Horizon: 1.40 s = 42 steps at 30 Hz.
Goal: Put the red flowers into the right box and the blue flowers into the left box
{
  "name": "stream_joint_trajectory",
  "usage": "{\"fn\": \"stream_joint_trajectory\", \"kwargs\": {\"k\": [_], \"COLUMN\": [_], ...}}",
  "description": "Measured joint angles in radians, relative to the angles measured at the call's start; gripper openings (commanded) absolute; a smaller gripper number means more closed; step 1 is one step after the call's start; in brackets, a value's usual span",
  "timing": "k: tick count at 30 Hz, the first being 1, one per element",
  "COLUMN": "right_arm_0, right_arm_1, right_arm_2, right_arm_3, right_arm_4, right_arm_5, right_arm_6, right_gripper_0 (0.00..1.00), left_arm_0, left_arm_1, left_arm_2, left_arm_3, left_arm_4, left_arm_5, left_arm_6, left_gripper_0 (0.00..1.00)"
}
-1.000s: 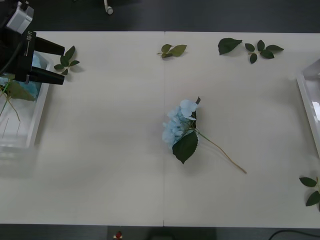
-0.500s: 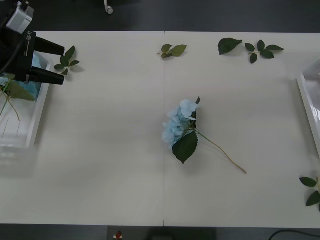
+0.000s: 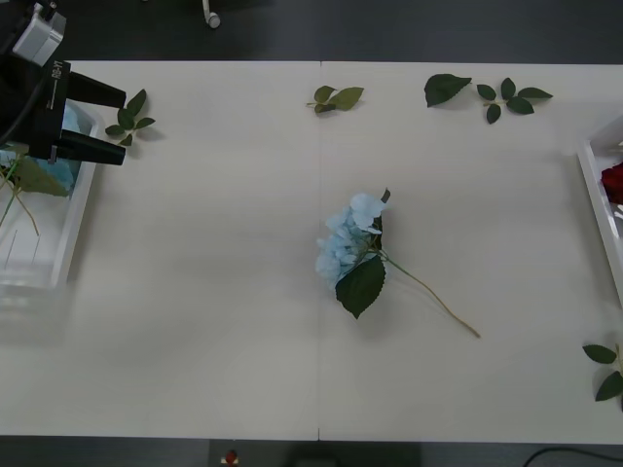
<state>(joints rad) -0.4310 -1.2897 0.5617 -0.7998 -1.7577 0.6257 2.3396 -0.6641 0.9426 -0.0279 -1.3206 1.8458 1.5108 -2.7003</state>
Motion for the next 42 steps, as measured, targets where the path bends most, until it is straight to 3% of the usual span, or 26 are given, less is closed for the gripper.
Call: {"fn": "stream_joint_trajectory", "kwargs": {"k": [8, 17, 26, 35, 42], "right_arm_0": [-0.008, -0.008, -0.008, -0.034, -0.275], "right_arm_1": [-0.029, -0.068, -0.067, -0.025, 0.064], "right_arm_2": [-0.131, -0.126, -0.117, -0.014, 0.268], "right_arm_3": [-0.226, -0.631, -0.890, -0.979, -0.980], "right_arm_4": [0.002, -0.008, 0.132, 0.181, 0.343], "right_arm_5": [0.169, 0.184, 0.197, 0.196, 0.229], "right_arm_6": [0.021, 0.021, 0.021, 0.021, -0.195], "right_gripper_0": [0.98, 0.98, 0.98, 0.98, 0.98], "left_arm_0": [0.000, 0.000, 0.000, 0.000, 0.000], "left_arm_1": [0.000, 0.000, 0.000, 0.000, 0.000], "left_arm_2": [0.000, 0.000, 0.000, 0.000, 0.000], "left_arm_3": [0.000, 0.001, 0.001, 0.001, 0.001], "left_arm_4": [0.000, 0.000, 0.000, 0.000, 0.000], "left_arm_5": [0.000, 0.001, 0.001, 0.001, 0.001], "left_arm_6": [0.000, 0.000, 0.000, 0.000, 0.000], "left_gripper_0": [1.00, 1.00, 1.00, 1.00, 1.00]}}
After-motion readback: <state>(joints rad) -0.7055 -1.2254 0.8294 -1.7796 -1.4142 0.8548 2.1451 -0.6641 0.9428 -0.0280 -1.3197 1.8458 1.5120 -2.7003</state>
